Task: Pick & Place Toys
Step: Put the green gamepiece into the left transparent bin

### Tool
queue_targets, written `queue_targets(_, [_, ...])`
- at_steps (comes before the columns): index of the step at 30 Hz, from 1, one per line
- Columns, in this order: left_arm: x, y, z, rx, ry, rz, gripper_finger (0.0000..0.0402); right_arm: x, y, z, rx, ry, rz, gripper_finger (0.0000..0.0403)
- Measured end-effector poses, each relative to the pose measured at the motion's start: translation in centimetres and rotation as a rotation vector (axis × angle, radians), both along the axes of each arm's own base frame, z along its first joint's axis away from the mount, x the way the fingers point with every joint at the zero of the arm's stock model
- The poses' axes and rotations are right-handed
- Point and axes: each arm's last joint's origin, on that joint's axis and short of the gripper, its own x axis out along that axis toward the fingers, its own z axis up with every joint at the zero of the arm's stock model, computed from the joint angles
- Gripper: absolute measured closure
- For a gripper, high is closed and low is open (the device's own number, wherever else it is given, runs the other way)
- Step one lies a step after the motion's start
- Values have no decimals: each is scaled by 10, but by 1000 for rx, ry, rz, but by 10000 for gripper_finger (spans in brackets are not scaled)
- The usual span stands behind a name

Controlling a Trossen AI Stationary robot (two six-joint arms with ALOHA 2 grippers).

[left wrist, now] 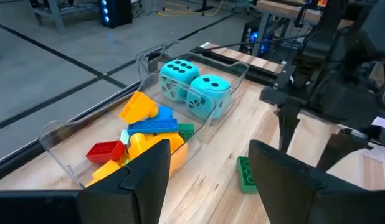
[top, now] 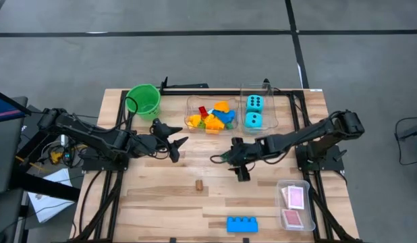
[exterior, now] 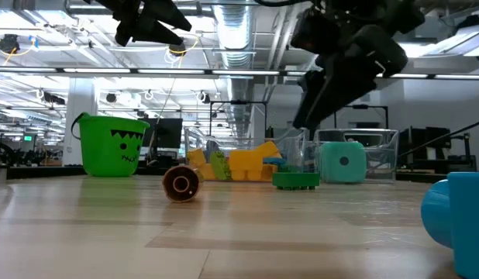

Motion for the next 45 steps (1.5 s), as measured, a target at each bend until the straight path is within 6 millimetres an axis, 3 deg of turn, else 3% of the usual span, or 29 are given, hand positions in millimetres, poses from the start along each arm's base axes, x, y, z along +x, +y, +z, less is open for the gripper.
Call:
queue_targets(15, [9, 2, -6, 21, 22, 13, 188, 19, -26, -46, -105, 108, -115, 158])
queue_targets(45, [11, 3, -6, 17, 8, 17, 188, 20, -30, -47, -143, 107, -90, 159])
